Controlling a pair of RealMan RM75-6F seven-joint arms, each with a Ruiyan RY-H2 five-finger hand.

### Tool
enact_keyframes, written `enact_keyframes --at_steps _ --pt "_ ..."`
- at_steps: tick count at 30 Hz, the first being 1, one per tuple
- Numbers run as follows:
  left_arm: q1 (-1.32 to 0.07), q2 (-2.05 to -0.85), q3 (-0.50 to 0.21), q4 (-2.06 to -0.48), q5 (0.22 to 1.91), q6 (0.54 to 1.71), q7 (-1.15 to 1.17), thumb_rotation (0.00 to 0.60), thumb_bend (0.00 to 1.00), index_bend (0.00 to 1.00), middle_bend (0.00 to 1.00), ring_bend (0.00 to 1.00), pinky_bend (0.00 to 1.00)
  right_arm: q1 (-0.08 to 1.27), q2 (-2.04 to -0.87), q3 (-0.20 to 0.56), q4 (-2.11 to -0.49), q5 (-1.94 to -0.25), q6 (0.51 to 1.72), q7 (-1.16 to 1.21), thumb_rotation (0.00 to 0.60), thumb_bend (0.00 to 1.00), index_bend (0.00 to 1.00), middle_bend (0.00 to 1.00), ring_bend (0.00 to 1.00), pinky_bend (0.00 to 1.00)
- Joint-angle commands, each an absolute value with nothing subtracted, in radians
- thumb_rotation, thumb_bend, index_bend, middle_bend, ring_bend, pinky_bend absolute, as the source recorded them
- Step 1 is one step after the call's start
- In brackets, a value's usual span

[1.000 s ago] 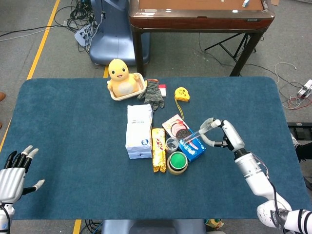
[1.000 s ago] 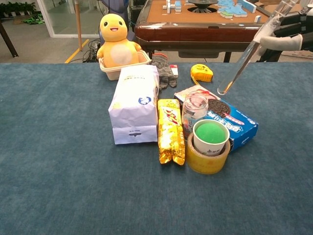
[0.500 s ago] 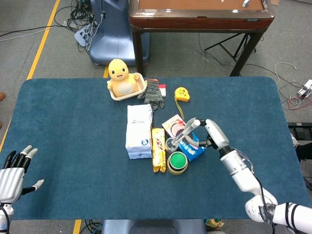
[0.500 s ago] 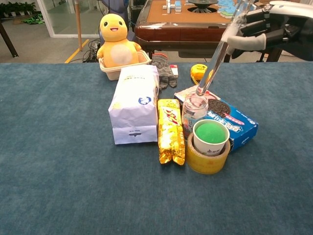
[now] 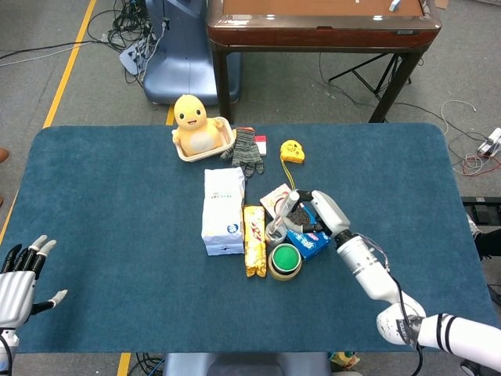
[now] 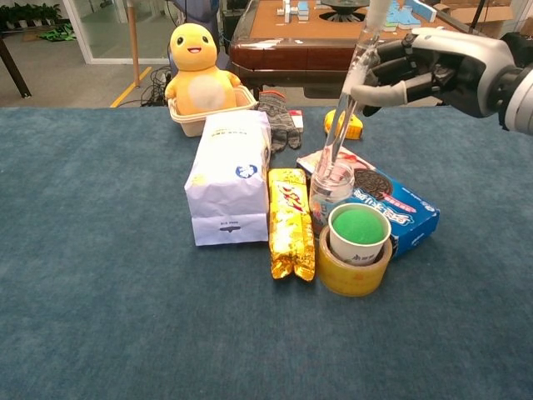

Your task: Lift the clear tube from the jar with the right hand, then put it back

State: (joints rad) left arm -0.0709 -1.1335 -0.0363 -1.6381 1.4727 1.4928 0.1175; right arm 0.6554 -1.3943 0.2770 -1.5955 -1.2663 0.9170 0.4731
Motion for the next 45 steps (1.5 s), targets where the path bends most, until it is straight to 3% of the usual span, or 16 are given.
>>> enact_keyframes --at_steps 1,5,12,16,20,27,35,45 --pt "-0.072 -1.135 -0.036 -1.635 1.470 1.489 0.116 0.600 0.16 0.10 0.05 0.12 0.04 0.667 -1.408 0.271 -1.578 -1.256 0.898 0.462 0.600 0.63 0.64 0.55 0.46 0.32" --pt "-0.073 -1.140 -0.036 -1.630 1.469 1.486 0.114 0.600 0.16 0.10 0.05 0.12 0.04 0.682 -1.427 0.254 -1.547 -1.253 0.871 0.434 0.600 0.63 0.64 0.54 0.45 0.32" --pt "-0.073 -1.142 -0.036 -1.627 1.466 1.483 0.113 0.600 0.16 0.10 0.05 0.12 0.04 0.696 -1.450 0.231 -1.507 -1.254 0.841 0.412 0.600 0.63 0.61 0.44 0.32 0.32" --pt "-0.071 -1.143 -0.037 -1.625 1.463 1.484 0.112 0.600 0.16 0.10 0.05 0.12 0.04 0.698 -1.458 0.219 -1.490 -1.260 0.836 0.395 0.600 0.56 0.49 0.38 0.26 0.29" --pt "-0.074 -1.145 -0.037 -1.625 1.463 1.479 0.113 0.600 0.16 0.10 0.05 0.12 0.04 0.699 -1.457 0.213 -1.486 -1.263 0.832 0.387 0.600 0.39 0.32 0.28 0.17 0.24" --pt "-0.077 -1.145 -0.039 -1.625 1.462 1.476 0.113 0.600 0.16 0.10 0.05 0.12 0.04 0.680 -1.437 0.214 -1.508 -1.269 0.863 0.389 0.600 0.33 0.22 0.20 0.12 0.20" --pt "-0.080 -1.146 -0.045 -1.619 1.456 1.473 0.109 0.600 0.16 0.10 0.05 0.12 0.04 0.553 -1.339 0.185 -1.591 -1.313 1.081 0.275 0.600 0.33 0.22 0.21 0.12 0.20" --pt "-0.106 -1.168 -0.057 -1.628 1.472 1.467 0.153 0.600 0.16 0.10 0.05 0.12 0.04 0.321 -1.195 0.072 -1.736 -1.343 1.368 0.030 0.600 0.33 0.22 0.25 0.12 0.20"
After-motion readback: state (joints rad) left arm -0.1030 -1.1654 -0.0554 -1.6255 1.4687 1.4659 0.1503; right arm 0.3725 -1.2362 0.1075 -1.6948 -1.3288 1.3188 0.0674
